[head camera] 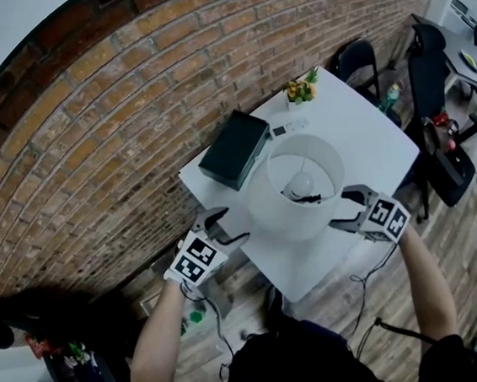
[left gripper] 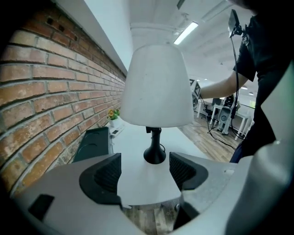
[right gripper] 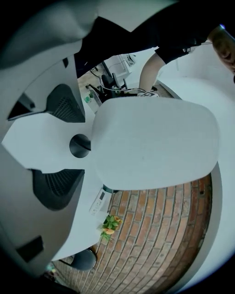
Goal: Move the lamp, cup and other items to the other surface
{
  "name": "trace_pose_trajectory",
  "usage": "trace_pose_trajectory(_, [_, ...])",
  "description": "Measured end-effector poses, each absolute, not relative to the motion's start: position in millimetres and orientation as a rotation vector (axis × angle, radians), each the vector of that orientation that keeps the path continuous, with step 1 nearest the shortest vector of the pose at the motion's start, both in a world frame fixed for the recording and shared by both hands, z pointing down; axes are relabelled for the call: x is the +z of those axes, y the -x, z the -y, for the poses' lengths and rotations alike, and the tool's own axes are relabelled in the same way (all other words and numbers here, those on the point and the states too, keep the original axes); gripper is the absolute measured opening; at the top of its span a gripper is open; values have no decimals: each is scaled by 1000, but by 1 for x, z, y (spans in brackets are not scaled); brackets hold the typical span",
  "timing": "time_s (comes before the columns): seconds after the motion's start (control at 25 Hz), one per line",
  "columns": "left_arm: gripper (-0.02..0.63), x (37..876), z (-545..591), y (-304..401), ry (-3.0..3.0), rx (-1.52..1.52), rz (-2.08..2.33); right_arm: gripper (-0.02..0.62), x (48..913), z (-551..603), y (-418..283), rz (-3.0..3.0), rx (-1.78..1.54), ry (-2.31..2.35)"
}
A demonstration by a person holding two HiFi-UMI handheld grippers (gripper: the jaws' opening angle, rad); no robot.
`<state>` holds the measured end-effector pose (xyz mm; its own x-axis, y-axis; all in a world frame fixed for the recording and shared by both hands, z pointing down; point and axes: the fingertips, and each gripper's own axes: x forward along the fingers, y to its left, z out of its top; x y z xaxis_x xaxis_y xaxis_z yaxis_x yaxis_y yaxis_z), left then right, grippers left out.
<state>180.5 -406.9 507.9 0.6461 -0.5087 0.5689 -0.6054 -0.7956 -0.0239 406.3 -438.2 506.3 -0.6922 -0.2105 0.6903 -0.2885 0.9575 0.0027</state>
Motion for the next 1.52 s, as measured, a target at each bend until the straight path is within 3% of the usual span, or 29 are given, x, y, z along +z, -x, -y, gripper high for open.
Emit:
trace_pose_trajectory(0.12, [321, 499, 380, -165, -2685, 805, 1065, 270, 506, 419, -403, 2333, 122, -425])
trace_pose_trajectory(0.68, [204, 488, 166, -67, -2422, 587, 1551, 232, 485, 238, -276, 2415, -1, -434])
trace_pose_trajectory(1.08, [196, 501, 10, 10, -2193, 496, 1804, 212, 489, 103, -123, 2461, -189, -205])
trace_pose_trajectory(1.52, [196, 539, -80, 70, -1844, 400, 2006, 212, 530, 46, -54, 2472, -194, 10])
